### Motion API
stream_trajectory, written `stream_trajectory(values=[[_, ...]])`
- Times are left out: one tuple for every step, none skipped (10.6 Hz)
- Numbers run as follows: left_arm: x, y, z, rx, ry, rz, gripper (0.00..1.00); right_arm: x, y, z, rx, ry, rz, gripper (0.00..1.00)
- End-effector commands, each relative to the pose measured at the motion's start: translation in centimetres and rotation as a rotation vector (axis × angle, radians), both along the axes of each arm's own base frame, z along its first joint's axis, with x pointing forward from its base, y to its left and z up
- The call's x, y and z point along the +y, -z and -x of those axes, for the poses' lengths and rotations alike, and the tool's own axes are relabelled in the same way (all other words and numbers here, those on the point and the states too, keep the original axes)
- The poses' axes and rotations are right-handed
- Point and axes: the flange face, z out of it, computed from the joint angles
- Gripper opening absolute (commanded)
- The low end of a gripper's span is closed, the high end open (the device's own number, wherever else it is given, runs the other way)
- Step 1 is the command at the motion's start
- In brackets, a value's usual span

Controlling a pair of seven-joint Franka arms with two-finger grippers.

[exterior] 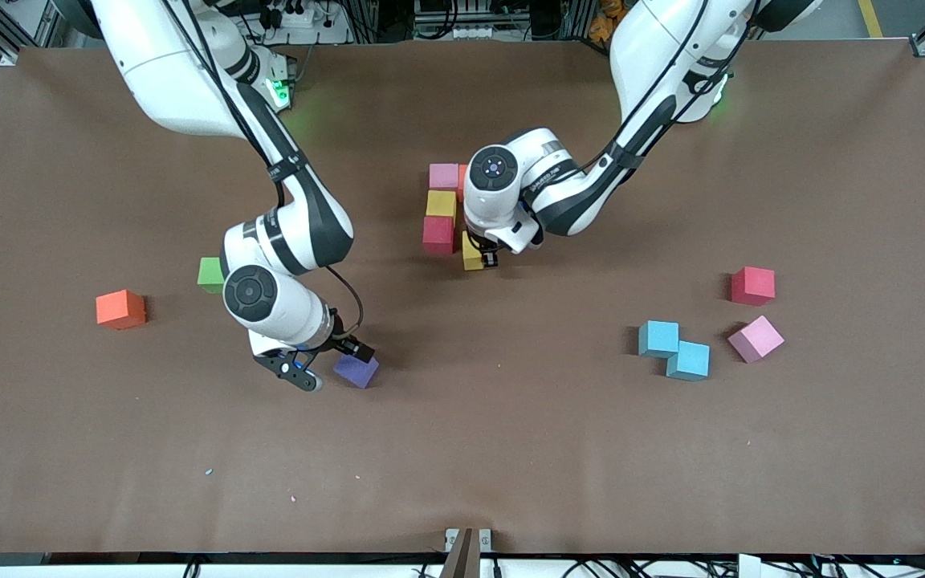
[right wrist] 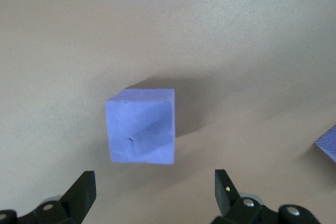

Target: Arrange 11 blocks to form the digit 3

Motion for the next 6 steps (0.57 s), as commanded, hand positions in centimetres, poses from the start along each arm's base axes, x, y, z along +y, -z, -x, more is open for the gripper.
stream_trajectory(values=[[0.0,-0.7,1.8,-0.019,0.006,-0.009,0.0,0.9,1.3,-1.4,0.006,0.021,0.0,1.0],[-0.1,-0.7,1.8,-0.02,0.009,-0.01,0.0,1.1,1.7,-1.9,-0.001,0.021,0.001,1.0],[-0.4,-0.8,2.1,-0.02,0.015,-0.002,0.0,1.1,2.2,-2.4,-0.008,0.018,0.009,1.0],[-0.5,-0.7,2.2,-0.02,0.016,0.003,0.0,1.0,2.8,-2.7,-0.014,0.008,0.025,1.0],[-0.5,-0.4,2.2,-0.018,0.014,0.011,0.0,1.0,3.3,-3.0,-0.016,0.007,0.03,1.0],[-0.6,-0.2,2.3,-0.016,0.015,0.013,0.0,1.1,3.8,-3.3,-0.022,0.001,0.037,1.0]])
